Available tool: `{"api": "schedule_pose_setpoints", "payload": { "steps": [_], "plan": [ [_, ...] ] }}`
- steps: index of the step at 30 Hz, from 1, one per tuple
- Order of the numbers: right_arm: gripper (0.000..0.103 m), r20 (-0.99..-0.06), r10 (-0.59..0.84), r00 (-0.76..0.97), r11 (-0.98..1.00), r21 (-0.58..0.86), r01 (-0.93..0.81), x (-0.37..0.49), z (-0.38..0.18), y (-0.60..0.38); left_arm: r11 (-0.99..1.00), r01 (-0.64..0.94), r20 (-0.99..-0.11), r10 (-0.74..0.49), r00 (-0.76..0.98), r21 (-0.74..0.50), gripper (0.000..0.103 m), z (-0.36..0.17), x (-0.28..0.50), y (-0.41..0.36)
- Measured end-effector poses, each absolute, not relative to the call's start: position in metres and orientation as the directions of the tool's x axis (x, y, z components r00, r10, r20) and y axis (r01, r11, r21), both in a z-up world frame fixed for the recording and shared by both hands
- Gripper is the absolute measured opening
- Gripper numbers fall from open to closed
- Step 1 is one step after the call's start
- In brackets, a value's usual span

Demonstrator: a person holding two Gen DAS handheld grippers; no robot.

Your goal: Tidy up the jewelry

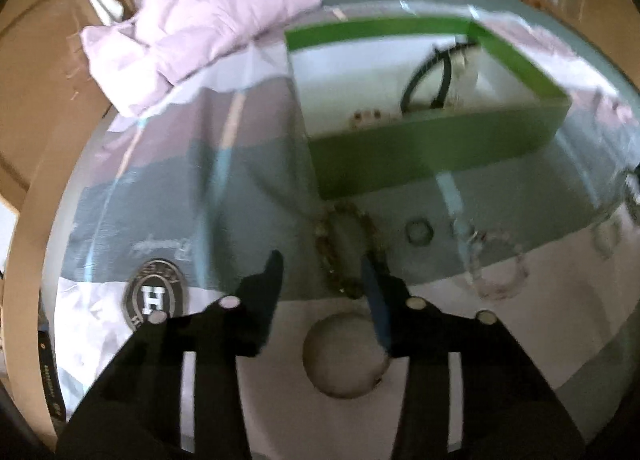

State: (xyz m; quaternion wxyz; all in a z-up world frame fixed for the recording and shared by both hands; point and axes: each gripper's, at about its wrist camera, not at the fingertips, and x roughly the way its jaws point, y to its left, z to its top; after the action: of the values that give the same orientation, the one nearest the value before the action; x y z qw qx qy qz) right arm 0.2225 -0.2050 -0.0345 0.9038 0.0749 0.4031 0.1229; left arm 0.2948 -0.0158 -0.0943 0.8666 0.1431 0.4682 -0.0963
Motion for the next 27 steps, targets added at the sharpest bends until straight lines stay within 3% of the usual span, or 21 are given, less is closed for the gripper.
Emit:
{"api": "schedule_pose_setpoints", "payload": {
  "steps": [5, 9, 12, 13, 18, 27],
  "plan": [
    [0.006, -0.71, 0.282, 0.646, 0.958, 0.242, -0.153, 0.225, -0.035, -0.213, 0.914, 0.34, -0.854, 0.015, 0.52, 0.223, 0.038, -0.116, 0.299, -0.037],
    [0.006, -0.706, 0.282, 0.65, 0.958, 0.245, -0.149, 0.224, -0.034, -0.216, 0.923, 0.329, -0.865, 0.006, 0.501, 0.197, 0.038, -0.121, 0.307, -0.041],
    [0.006, -0.705, 0.283, 0.65, 0.958, 0.246, -0.151, 0.224, -0.033, -0.217, 0.912, 0.35, -0.876, 0.021, 0.482, 0.214, 0.026, -0.131, 0.308, -0.047],
    [0.006, -0.705, 0.284, 0.65, 0.958, 0.245, -0.152, 0.224, -0.033, -0.217, 0.901, 0.353, -0.862, 0.042, 0.505, 0.251, 0.011, -0.131, 0.306, -0.05],
    [0.006, -0.698, 0.282, 0.658, 0.958, 0.244, -0.151, 0.221, -0.03, -0.219, 0.937, 0.32, -0.884, -0.024, 0.467, 0.143, 0.011, -0.119, 0.307, -0.039],
    [0.006, -0.696, 0.287, 0.659, 0.957, 0.246, -0.157, 0.22, -0.029, -0.216, 0.965, 0.262, -0.829, -0.13, 0.544, 0.02, 0.01, -0.067, 0.295, -0.005]
  ]
}}
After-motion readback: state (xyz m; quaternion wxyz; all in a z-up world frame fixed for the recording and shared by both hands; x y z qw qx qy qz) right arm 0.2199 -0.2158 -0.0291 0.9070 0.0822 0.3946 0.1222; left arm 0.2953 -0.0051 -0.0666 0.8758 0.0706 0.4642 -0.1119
